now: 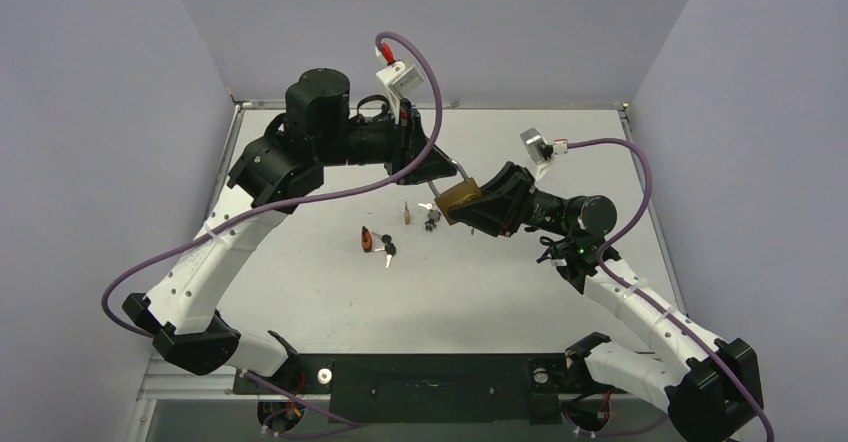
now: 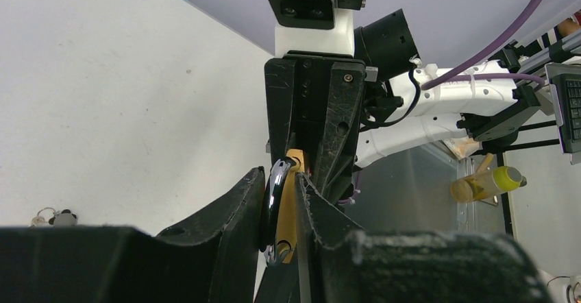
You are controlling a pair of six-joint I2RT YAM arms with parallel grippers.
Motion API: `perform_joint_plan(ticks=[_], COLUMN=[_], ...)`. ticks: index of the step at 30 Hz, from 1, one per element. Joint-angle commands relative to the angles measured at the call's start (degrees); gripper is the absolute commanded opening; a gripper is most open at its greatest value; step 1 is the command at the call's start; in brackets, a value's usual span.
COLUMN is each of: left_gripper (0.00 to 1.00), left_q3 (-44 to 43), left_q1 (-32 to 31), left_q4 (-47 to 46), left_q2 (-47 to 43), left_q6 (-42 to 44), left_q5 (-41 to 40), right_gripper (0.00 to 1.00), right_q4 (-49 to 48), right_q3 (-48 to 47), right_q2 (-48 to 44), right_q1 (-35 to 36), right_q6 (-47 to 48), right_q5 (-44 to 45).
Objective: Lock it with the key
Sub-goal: Lock the lock.
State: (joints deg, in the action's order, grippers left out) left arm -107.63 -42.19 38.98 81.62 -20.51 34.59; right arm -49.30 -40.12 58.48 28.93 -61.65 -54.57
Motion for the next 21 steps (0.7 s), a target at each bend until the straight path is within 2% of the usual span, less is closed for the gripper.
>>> perform_joint_plan(ticks=[1, 13, 15, 16, 20, 21], left_gripper=[0.19, 0.14, 0.08, 0.01, 0.0, 0.0], left_q3=[-2.7, -3.6, -3.8, -3.8, -4.2, -4.5], left_q1=[-0.3, -0.3, -0.3, -0.3, -0.3, -0.3], left_q4=[1.4, 5.3, 5.6, 5.6, 4.3, 3.7], left_q2=[0.1, 1.8, 1.8, 1.8, 1.1, 1.0], left_q6=[-0.3, 0.6, 0.6, 0.7, 0.3, 0.2], left_q5=[4.8, 5.4, 4.8, 4.3, 2.4, 1.8], right_gripper=[0.0, 0.0, 0.0, 0.0, 0.0, 0.1], right_q4=[-2.5, -0.4, 0.5, 1.0, 3.9, 4.5], right_q3=[-4.1, -4.8, -5.0, -5.1, -5.5, -5.6], right_q2=[-1.5, -1.7, -1.7, -1.8, -2.1, -2.1], right_q1=[-0.2, -0.2, -0.2, -0.2, -0.2, -0.2], right_q6=[1.6, 3.0, 3.6, 4.2, 6.4, 6.7], right_q5=[4.3, 4.4, 4.3, 4.3, 4.9, 5.1])
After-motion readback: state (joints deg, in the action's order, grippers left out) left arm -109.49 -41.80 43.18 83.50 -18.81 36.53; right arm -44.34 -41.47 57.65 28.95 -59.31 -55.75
